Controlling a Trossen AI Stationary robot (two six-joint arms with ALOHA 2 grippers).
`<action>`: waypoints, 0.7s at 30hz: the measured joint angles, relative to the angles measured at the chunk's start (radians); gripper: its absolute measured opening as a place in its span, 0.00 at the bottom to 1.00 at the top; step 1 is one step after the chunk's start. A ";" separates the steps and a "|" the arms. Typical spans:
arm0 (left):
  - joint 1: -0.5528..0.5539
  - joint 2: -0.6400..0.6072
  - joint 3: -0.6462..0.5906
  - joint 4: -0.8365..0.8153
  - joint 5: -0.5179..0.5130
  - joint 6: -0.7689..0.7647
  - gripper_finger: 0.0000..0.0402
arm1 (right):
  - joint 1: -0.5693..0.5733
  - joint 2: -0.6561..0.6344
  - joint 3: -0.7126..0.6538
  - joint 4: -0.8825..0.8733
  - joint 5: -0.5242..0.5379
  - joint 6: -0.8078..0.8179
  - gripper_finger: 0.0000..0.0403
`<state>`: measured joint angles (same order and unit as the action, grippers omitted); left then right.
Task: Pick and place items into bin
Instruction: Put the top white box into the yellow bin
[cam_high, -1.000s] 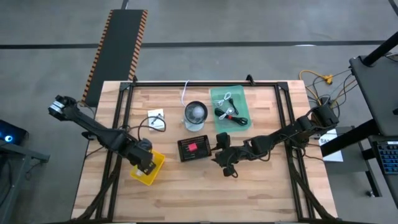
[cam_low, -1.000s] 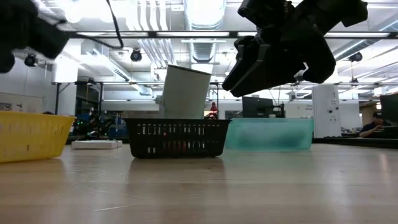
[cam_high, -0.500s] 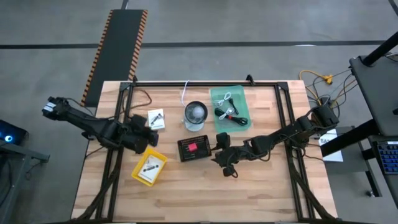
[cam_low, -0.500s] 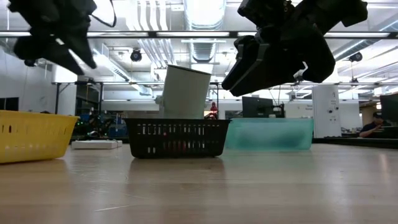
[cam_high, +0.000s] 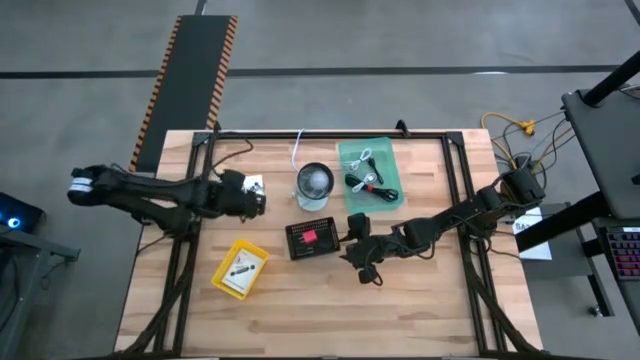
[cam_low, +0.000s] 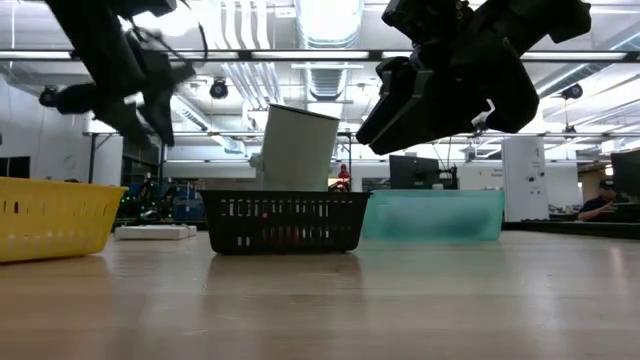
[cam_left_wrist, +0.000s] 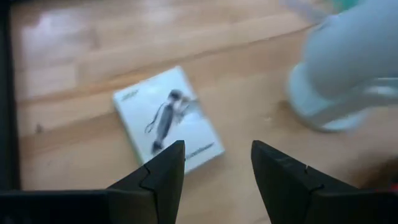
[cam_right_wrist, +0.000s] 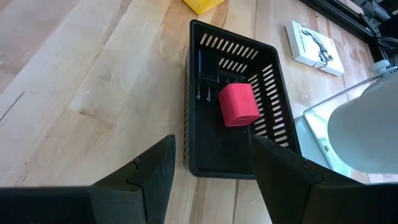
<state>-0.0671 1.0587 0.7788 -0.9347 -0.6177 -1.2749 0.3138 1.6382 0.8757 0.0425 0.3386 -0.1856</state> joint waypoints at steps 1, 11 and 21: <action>0.034 0.018 0.000 -0.001 0.025 0.000 0.42 | 0.000 0.000 0.000 0.000 0.000 0.001 0.48; 0.314 0.209 0.000 -0.024 0.185 0.088 0.42 | 0.000 0.000 0.000 0.000 0.000 -0.002 0.48; 0.395 0.364 0.006 0.134 0.227 0.213 0.42 | 0.000 0.000 0.000 0.000 0.000 -0.009 0.48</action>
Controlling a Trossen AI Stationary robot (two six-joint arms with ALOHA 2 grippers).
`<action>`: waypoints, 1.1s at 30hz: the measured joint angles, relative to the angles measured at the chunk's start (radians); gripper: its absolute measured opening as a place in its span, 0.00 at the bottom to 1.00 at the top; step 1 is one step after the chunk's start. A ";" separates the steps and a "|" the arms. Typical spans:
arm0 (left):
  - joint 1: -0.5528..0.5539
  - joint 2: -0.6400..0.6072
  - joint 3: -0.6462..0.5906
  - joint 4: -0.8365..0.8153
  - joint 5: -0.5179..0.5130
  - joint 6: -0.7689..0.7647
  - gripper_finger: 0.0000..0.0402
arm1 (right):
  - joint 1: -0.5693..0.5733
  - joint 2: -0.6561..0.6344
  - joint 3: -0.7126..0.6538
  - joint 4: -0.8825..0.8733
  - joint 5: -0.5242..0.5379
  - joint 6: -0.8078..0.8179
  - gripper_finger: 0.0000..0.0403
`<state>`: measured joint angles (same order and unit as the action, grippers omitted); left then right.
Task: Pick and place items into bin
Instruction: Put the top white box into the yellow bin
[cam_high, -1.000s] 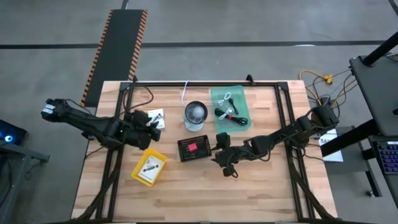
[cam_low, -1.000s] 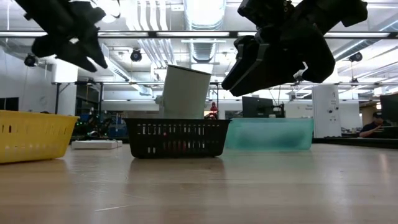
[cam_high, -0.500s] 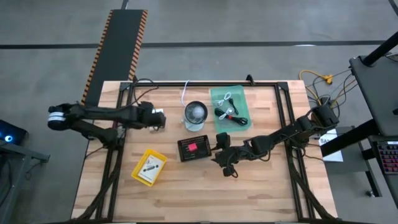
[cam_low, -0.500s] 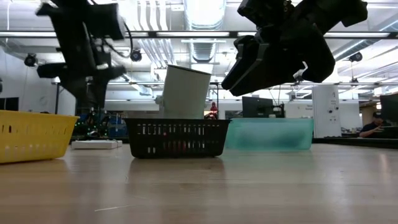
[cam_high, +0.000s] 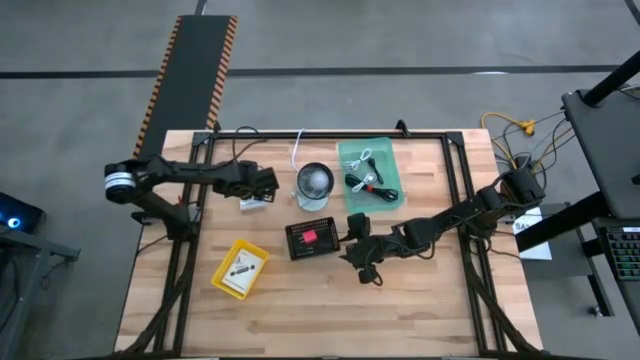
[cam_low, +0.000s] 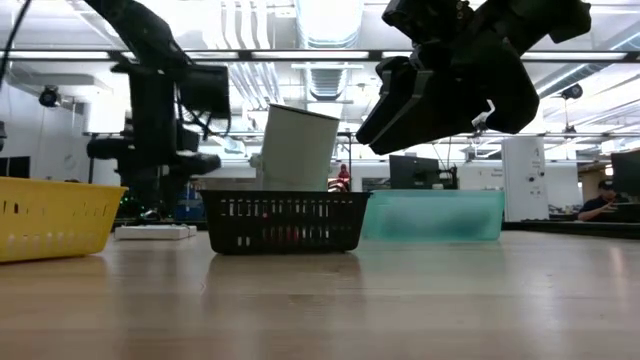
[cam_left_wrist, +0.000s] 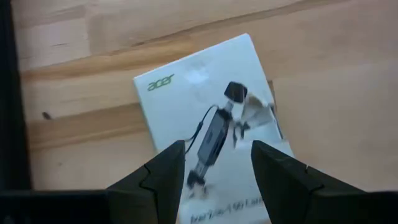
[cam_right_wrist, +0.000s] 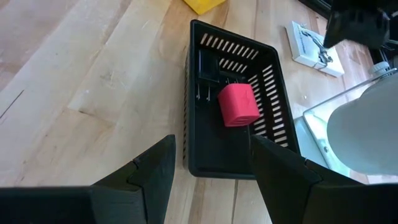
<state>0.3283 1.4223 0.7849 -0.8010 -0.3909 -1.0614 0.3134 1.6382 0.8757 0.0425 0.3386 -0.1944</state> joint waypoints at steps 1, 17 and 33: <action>0.001 0.018 0.000 0.015 -0.004 0.003 0.42 | 0.000 0.000 0.000 0.000 0.000 0.000 0.48; 0.044 0.122 0.012 0.009 -0.040 0.049 0.42 | 0.000 0.000 -0.001 0.000 0.000 0.000 0.48; 0.046 0.145 0.020 0.004 -0.056 0.052 0.42 | 0.000 0.000 -0.001 -0.001 0.000 0.000 0.48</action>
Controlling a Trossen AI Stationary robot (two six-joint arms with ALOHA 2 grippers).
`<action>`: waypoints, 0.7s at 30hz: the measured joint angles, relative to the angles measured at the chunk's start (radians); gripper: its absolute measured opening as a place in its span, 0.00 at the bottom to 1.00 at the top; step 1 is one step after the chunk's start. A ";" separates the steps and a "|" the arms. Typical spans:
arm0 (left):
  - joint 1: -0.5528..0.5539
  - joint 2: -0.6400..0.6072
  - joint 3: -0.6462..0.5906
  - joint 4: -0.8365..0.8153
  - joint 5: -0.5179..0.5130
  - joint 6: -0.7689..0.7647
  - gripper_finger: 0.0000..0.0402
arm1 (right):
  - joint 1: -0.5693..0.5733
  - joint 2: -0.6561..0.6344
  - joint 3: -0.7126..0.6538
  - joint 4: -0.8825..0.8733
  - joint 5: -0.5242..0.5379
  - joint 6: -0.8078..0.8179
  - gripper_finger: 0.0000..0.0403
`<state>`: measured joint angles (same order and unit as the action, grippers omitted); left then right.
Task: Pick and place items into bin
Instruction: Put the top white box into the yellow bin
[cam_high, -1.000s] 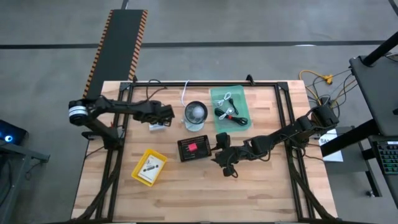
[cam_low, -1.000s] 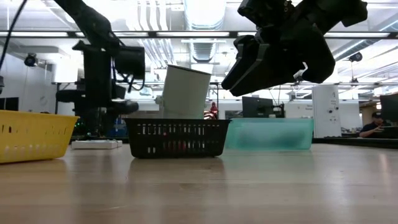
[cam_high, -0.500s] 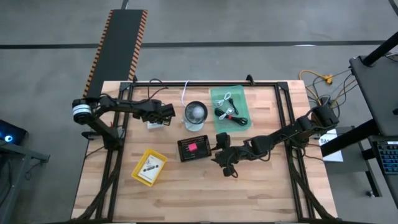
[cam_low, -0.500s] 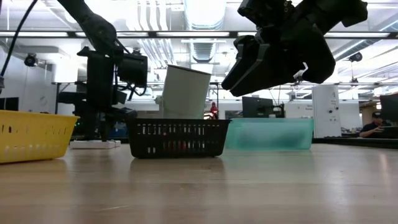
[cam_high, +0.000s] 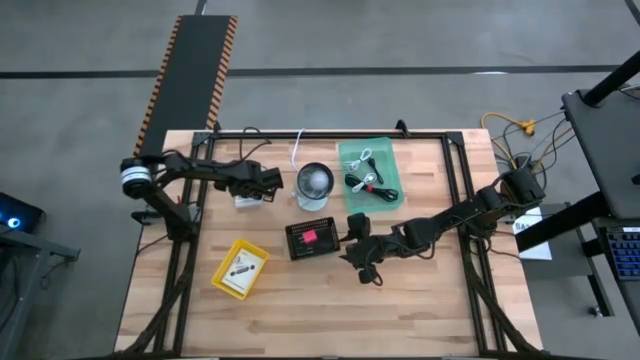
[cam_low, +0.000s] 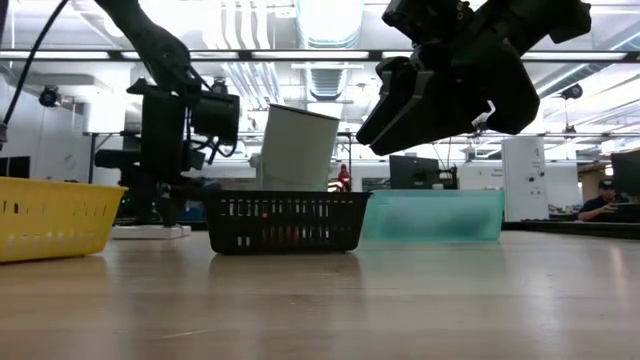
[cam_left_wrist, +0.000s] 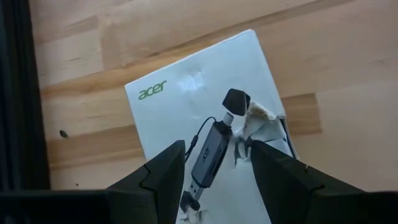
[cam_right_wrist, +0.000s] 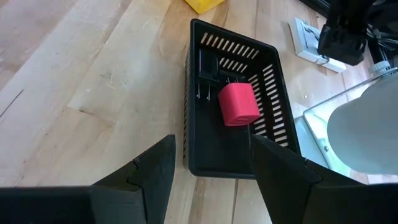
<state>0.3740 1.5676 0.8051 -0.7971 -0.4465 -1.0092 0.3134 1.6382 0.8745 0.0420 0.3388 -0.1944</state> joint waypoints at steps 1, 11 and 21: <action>0.000 0.006 -0.001 -0.001 -0.004 0.000 0.42 | 0.000 0.000 0.000 0.000 0.000 0.000 0.48; 0.018 0.080 0.003 -0.046 0.002 0.054 0.40 | 0.000 0.000 0.000 0.000 0.000 0.000 0.48; 0.023 0.120 0.000 -0.058 -0.004 0.162 0.04 | 0.000 0.000 0.000 0.000 0.000 0.000 0.48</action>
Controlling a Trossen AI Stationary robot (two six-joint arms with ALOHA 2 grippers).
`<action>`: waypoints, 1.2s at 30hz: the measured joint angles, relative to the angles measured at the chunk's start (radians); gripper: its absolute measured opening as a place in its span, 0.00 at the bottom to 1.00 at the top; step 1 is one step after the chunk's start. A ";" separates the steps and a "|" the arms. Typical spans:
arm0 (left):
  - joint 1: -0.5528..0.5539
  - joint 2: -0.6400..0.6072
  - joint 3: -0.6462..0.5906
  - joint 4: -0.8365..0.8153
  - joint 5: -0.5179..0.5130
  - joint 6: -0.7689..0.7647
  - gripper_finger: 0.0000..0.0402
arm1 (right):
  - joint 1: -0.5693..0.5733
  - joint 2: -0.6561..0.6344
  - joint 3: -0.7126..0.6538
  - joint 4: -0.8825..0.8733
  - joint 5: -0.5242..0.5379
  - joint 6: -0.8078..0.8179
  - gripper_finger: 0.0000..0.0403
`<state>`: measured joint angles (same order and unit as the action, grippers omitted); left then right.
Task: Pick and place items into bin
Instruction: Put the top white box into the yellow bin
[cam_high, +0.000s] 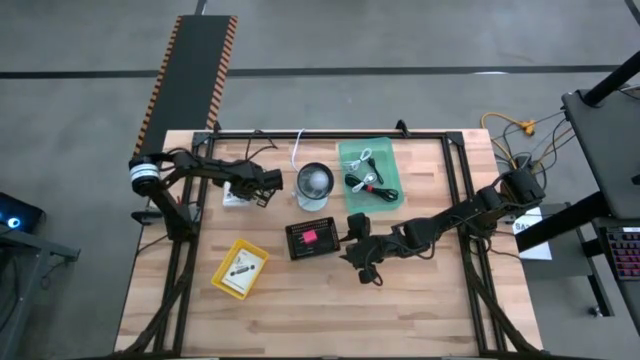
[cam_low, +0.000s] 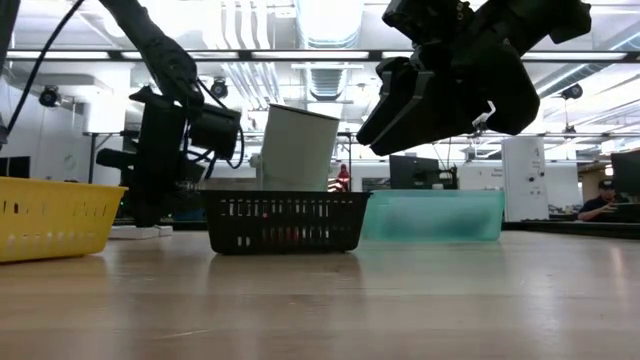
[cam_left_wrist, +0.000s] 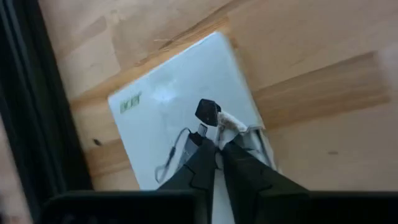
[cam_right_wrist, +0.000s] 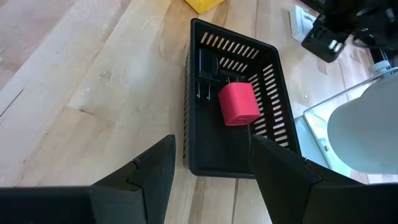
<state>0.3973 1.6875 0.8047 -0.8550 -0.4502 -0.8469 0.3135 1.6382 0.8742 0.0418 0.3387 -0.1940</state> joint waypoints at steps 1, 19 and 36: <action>0.002 -0.004 0.000 -0.002 -0.012 0.016 0.02 | 0.000 0.000 0.000 0.000 0.000 0.000 0.48; 0.008 -0.196 0.013 -0.052 0.024 0.131 0.00 | 0.000 0.000 -0.001 -0.002 0.000 0.000 0.48; -0.005 -0.445 0.011 -0.051 0.118 0.076 0.00 | 0.000 0.000 -0.001 -0.002 0.000 0.000 0.48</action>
<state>0.3920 1.2420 0.8159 -0.9056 -0.3323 -0.7708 0.3138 1.6382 0.8730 0.0402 0.3389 -0.1940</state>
